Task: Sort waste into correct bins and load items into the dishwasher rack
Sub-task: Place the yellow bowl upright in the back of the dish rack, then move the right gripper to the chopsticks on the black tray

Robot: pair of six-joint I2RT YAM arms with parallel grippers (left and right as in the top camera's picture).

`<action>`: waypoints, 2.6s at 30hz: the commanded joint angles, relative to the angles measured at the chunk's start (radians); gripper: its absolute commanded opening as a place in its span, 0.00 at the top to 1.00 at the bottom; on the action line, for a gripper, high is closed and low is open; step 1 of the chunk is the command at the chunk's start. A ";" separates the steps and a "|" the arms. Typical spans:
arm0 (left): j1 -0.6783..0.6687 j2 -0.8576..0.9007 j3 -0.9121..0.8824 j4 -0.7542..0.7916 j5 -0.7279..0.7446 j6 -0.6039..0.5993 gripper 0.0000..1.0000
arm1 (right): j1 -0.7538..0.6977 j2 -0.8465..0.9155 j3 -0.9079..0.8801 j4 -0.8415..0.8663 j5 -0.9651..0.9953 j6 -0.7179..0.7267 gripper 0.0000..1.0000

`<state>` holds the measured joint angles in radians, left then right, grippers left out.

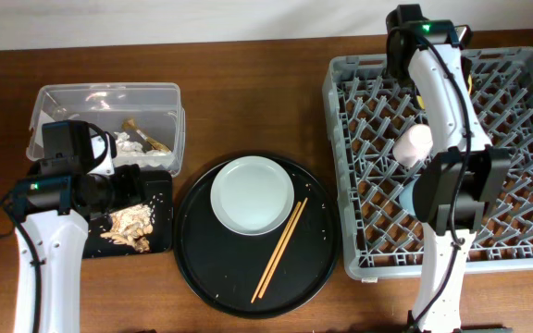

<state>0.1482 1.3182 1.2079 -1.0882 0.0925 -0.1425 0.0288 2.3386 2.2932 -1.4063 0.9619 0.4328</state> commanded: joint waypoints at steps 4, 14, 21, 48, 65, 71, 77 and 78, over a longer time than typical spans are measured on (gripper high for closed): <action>0.003 -0.011 0.003 0.002 -0.003 -0.006 0.31 | 0.032 0.024 -0.001 0.001 0.071 0.062 0.96; 0.003 -0.011 0.003 0.002 -0.003 -0.006 0.31 | 0.049 0.026 -0.079 0.008 0.180 0.101 0.96; 0.003 -0.011 0.003 0.002 -0.003 -0.006 0.31 | 0.055 0.026 -0.161 0.018 0.157 0.138 0.96; 0.003 -0.011 0.003 0.002 -0.003 -0.006 0.31 | 0.179 -0.164 -0.137 -0.089 -0.275 0.137 0.52; 0.003 -0.011 0.003 0.002 -0.003 -0.006 0.25 | 0.023 -0.522 -0.148 -0.293 -1.090 -0.201 0.00; 0.003 -0.011 0.003 -0.003 -0.003 -0.006 0.25 | 0.223 -0.643 -0.231 -0.293 -1.082 -0.076 0.00; 0.003 -0.011 0.003 -0.005 -0.003 -0.006 0.25 | 0.484 -0.840 -0.621 -0.111 -0.961 0.089 0.01; 0.003 -0.011 0.003 -0.005 -0.003 -0.006 0.25 | 0.525 -0.839 -0.674 -0.071 -0.960 0.109 0.01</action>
<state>0.1482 1.3182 1.2079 -1.0939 0.0929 -0.1463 0.4416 1.5009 1.7588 -1.5421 -0.0475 0.4500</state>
